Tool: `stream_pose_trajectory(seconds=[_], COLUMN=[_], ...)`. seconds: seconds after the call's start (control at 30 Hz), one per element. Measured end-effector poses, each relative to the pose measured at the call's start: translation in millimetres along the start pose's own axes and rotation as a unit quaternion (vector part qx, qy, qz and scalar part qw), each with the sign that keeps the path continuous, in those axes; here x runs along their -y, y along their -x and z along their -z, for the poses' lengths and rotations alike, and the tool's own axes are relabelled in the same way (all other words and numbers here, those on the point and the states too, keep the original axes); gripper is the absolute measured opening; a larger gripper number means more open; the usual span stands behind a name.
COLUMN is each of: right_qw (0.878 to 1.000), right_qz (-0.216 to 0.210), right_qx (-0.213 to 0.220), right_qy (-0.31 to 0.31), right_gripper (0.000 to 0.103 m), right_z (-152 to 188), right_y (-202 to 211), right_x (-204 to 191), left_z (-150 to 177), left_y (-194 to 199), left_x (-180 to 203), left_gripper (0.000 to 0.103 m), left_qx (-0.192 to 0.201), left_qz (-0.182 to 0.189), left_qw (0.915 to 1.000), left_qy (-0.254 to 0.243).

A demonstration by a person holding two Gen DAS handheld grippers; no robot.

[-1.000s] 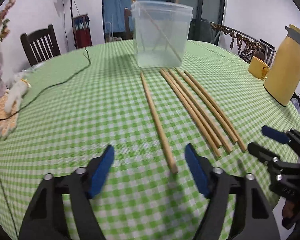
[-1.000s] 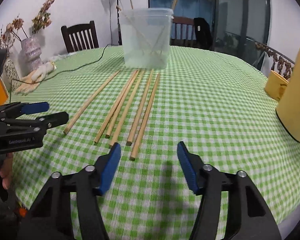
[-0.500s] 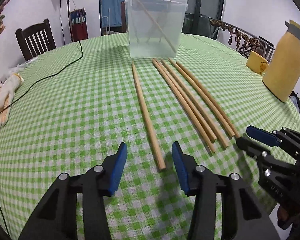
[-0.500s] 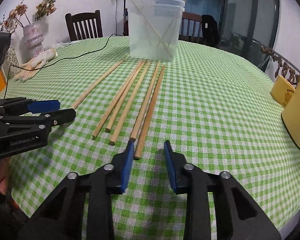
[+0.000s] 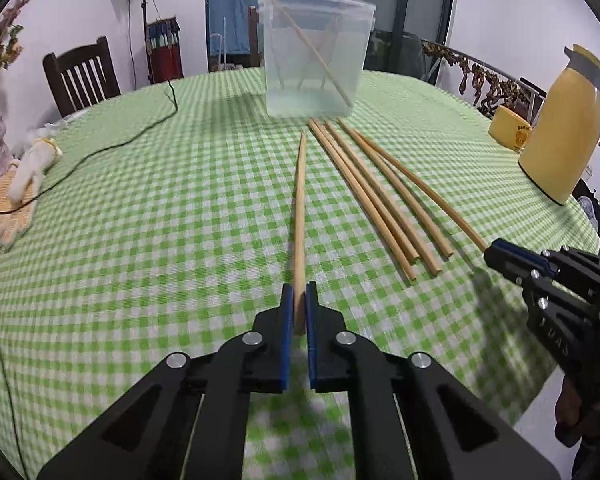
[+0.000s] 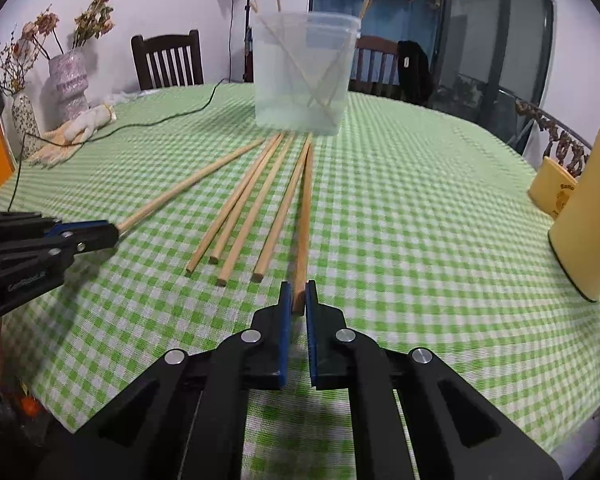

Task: Organize utensils
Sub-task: 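Close the left tool on one stick while the right tool grasps another, then lift both held sticks and carry them over the clear container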

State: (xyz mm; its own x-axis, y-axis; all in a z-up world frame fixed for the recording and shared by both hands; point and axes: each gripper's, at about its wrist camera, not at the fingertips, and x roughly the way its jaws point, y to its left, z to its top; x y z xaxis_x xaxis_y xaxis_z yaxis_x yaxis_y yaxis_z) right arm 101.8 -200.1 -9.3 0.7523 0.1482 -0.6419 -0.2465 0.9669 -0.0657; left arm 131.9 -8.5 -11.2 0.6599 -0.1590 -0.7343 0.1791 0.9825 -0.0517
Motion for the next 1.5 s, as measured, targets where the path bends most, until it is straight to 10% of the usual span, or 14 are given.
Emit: stream_pose_trajectory(seconds=[1.0, 1.5], right_qw=[0.99, 0.988], right_qz=[0.014, -0.08], right_qx=[0.138, 0.133], right_qy=[0.005, 0.011], right_gripper=[0.007, 0.007], right_z=[-39, -125], right_y=[103, 108], right_x=[21, 45], left_z=[-42, -132], left_y=[154, 153], left_x=[-34, -20], left_gripper=[0.003, 0.003], left_qx=[0.14, 0.138], left_qz=[0.048, 0.062], left_qw=[0.9888, 0.9864], left_qy=[0.017, -0.065])
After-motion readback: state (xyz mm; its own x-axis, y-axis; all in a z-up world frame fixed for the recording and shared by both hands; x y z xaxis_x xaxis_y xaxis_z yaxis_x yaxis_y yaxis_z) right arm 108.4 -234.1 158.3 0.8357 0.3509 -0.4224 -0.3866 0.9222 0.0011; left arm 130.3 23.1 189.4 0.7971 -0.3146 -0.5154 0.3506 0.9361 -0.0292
